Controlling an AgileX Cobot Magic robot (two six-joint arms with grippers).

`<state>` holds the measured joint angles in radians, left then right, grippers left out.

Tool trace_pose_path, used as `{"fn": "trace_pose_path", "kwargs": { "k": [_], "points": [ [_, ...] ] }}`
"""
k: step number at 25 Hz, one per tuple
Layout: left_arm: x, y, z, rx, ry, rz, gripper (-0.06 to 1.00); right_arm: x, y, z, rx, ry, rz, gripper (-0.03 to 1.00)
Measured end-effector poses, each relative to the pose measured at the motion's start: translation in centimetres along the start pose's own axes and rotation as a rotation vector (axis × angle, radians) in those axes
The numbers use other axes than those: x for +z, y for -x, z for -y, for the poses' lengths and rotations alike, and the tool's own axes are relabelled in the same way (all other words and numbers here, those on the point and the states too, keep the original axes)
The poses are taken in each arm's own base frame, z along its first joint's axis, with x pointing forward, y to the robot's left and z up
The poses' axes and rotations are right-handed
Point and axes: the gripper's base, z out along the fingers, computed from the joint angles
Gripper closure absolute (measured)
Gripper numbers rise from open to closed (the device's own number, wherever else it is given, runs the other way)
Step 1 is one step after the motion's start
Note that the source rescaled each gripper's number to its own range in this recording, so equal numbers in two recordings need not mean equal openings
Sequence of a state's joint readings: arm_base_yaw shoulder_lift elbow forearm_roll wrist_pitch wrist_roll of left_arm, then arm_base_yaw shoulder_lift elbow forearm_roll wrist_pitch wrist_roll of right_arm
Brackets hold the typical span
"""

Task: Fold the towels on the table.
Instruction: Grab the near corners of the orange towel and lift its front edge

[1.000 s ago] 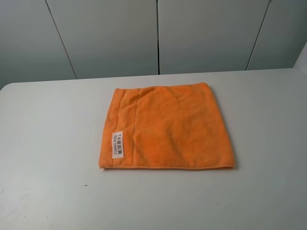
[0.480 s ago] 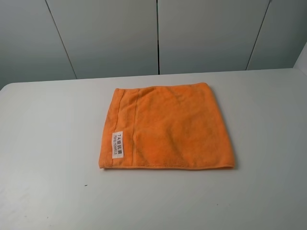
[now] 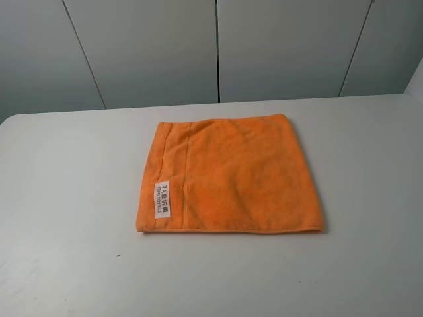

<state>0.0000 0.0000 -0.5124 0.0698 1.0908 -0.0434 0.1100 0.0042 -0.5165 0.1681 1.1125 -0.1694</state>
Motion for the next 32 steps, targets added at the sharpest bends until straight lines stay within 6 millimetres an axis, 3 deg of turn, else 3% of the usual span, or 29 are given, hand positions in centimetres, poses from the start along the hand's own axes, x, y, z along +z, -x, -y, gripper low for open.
{"fn": "trace_pose_path", "kwargs": {
  "k": [24, 32],
  "points": [
    [0.0, 0.03, -0.29, -0.12, 0.031, 0.006, -0.06, 0.0, 0.15, 0.0, 0.007, 0.0, 0.016, -0.03],
    [0.0, 0.03, -0.29, -0.113, 0.031, 0.006, -0.06, -0.03, 0.35, -0.63, 0.065, 0.07, 0.036, -0.03]
  ]
}}
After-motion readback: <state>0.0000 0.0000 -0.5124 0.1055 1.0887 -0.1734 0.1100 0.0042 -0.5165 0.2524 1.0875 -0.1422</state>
